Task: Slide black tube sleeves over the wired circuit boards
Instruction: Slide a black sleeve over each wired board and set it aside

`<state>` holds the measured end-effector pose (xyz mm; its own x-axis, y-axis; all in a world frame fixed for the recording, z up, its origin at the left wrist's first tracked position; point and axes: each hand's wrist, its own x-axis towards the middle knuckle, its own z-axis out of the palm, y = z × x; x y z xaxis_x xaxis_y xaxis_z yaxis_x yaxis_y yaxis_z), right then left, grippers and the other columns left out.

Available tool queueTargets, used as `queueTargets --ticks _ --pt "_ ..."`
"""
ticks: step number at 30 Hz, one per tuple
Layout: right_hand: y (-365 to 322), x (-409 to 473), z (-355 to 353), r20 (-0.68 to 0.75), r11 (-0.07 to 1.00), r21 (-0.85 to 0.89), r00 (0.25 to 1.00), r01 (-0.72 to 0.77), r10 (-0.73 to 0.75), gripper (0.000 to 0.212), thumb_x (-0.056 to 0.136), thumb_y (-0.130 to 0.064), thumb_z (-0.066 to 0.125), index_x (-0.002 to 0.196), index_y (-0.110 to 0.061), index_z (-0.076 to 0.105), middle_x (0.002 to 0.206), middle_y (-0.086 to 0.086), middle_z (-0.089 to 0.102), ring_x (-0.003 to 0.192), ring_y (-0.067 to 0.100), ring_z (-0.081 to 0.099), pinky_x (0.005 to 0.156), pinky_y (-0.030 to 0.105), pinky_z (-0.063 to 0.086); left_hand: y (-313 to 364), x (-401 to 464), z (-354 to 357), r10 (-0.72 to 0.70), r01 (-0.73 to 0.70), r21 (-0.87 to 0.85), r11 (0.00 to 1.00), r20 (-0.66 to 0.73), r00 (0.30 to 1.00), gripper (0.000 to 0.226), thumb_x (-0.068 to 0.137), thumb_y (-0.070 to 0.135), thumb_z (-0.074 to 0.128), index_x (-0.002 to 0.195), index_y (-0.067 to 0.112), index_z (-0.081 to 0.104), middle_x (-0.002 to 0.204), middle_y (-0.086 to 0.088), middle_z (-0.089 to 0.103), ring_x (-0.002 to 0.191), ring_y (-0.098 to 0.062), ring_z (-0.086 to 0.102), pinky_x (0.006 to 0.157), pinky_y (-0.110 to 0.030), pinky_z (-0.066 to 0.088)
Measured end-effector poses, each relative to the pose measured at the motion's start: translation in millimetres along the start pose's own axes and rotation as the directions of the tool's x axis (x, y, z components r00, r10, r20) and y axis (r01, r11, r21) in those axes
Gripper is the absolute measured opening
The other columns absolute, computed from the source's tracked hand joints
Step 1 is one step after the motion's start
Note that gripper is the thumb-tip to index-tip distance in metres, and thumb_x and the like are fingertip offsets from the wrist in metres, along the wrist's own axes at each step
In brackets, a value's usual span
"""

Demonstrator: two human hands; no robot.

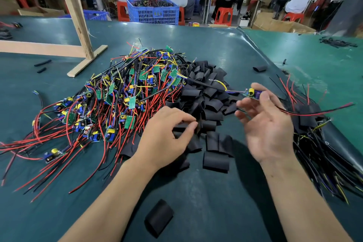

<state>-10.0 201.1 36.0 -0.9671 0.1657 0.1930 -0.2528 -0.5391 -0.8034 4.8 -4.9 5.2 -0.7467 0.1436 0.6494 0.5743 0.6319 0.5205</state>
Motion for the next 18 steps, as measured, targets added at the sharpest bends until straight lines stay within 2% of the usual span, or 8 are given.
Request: queueTargets --ticks 2,3,6,8,12,15,16,18 --pt "-1.8 -1.4 -1.9 0.06 0.997 0.019 0.996 -0.07 0.069 0.023 0.092 -0.02 0.049 0.101 -0.016 0.069 0.072 0.003 0.066 0.07 0.018 0.063 0.065 0.027 0.05 2.3 0.2 0.3 -0.107 0.102 -0.113 0.988 -0.042 0.993 0.009 0.09 0.023 0.071 0.091 0.016 0.075 0.083 0.013 0.069 0.077 -0.007 0.062 0.072 -0.022 0.05" --pt "-1.4 -2.1 -1.5 0.099 0.995 0.018 0.99 -0.098 0.096 0.023 0.091 -0.021 0.05 0.099 -0.017 0.071 0.071 0.003 0.066 0.069 0.018 0.063 0.065 0.027 0.05 5.4 0.6 -0.1 -0.182 0.174 -0.21 0.962 -0.02 0.983 0.014 0.09 0.03 0.069 0.094 0.018 0.075 0.084 0.014 0.07 0.076 -0.005 0.063 0.071 -0.02 0.05" --pt "3.1 -6.3 3.4 0.223 0.987 -0.064 0.962 -0.146 0.157 0.024 0.089 -0.019 0.052 0.101 -0.015 0.072 0.075 0.003 0.067 0.068 0.016 0.065 0.065 0.026 0.052 14.3 2.3 0.0 -0.346 0.365 -0.466 0.806 0.13 0.929 0.034 0.08 0.042 0.067 0.102 0.016 0.073 0.089 0.002 0.076 0.08 -0.017 0.07 0.077 -0.029 0.057" --pt "7.5 -9.4 7.0 0.276 0.98 -0.128 0.944 -0.153 0.184 0.023 0.087 -0.018 0.056 0.102 -0.014 0.072 0.079 0.003 0.069 0.068 0.016 0.067 0.065 0.025 0.054 18.3 4.0 2.2 -0.372 0.377 -0.544 0.75 0.124 0.92 0.037 0.077 0.039 0.068 0.098 0.009 0.073 0.086 -0.005 0.076 0.073 -0.02 0.07 0.075 -0.033 0.059" --pt "14.8 -15.1 12.4 0.334 0.956 -0.237 0.91 -0.172 0.247 0.023 0.079 -0.026 0.067 0.099 -0.017 0.074 0.088 0.011 0.071 0.072 0.018 0.067 0.065 0.026 0.052 23.3 6.9 8.9 -0.449 0.358 -0.705 0.612 0.062 0.891 0.024 0.085 0.025 0.064 0.096 0.004 0.072 0.073 -0.002 0.074 0.06 -0.012 0.067 0.063 -0.025 0.058" --pt "20.6 -15.5 14.2 0.32 0.934 -0.314 0.907 -0.172 0.274 0.022 0.08 -0.026 0.068 0.101 -0.021 0.074 0.087 0.012 0.072 0.07 0.019 0.067 0.063 0.025 0.052 18.1 6.5 10.3 -0.494 0.369 -0.763 0.53 0.075 0.866 0.015 0.094 0.015 0.06 0.095 0.008 0.073 0.076 -0.008 0.073 0.068 -0.022 0.07 0.074 -0.038 0.059" --pt "22.7 -14.7 13.9 0.322 0.935 -0.307 0.904 -0.18 0.28 0.021 0.081 -0.024 0.066 0.101 -0.021 0.074 0.086 0.013 0.072 0.068 0.02 0.067 0.061 0.025 0.052 16.1 6.4 10.0 -0.495 0.371 -0.78 0.505 0.091 0.864 0.015 0.094 0.017 0.06 0.094 0.012 0.074 0.078 -0.01 0.073 0.07 -0.025 0.07 0.076 -0.041 0.058" --pt "24.0 -13.8 12.5 0.351 0.938 -0.303 0.895 -0.17 0.276 0.021 0.084 -0.018 0.066 0.103 -0.022 0.074 0.089 0.013 0.073 0.068 0.02 0.067 0.061 0.024 0.053 14.6 7.8 6.9 -0.493 0.371 -0.783 0.5 0.095 0.865 0.018 0.09 0.03 0.064 0.088 0.017 0.077 0.08 -0.011 0.073 0.068 -0.024 0.068 0.072 -0.037 0.057"
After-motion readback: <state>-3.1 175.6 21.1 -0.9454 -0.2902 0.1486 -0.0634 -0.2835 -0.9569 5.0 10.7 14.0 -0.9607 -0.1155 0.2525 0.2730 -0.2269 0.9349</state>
